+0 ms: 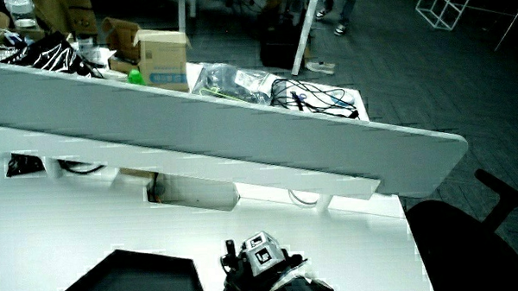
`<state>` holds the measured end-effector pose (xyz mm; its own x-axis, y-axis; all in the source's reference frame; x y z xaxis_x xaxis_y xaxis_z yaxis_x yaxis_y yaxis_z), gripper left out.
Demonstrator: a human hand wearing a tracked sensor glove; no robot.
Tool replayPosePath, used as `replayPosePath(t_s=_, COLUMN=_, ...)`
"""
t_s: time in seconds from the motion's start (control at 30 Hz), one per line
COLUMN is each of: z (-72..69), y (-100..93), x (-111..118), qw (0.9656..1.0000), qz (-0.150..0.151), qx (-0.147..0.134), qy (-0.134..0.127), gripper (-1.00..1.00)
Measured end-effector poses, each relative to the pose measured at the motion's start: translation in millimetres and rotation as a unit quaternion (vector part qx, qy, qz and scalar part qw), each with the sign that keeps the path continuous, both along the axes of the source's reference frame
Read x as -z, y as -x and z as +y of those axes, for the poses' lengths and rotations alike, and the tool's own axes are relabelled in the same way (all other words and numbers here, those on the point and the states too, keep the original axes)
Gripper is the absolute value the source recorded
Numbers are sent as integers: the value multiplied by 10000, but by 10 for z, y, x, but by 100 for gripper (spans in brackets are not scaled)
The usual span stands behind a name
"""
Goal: Place speaker on desk
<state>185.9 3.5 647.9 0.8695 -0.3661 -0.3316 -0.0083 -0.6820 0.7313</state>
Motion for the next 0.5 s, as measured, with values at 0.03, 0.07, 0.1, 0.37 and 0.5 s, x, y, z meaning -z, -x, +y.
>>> replayPosePath(t_s=0.03, z=-2, y=-31, x=-12, qw=9999, qz=-29, qx=-76, qy=67, gripper=0)
replayPosePath(t_s=0.07, z=10, y=-74, x=-82, qw=9996, qz=77, qx=-170, qy=194, gripper=0)
replayPosePath(t_s=0.1, z=17, y=-89, x=-82, qw=9996, qz=126, qx=-188, qy=175, gripper=0)
replayPosePath(t_s=0.37, z=86, y=-250, x=-267, qw=9961, qz=506, qx=-519, qy=493, gripper=0)
replayPosePath(t_s=0.5, z=124, y=-322, x=-298, qw=9952, qz=604, qx=-531, qy=553, gripper=0)
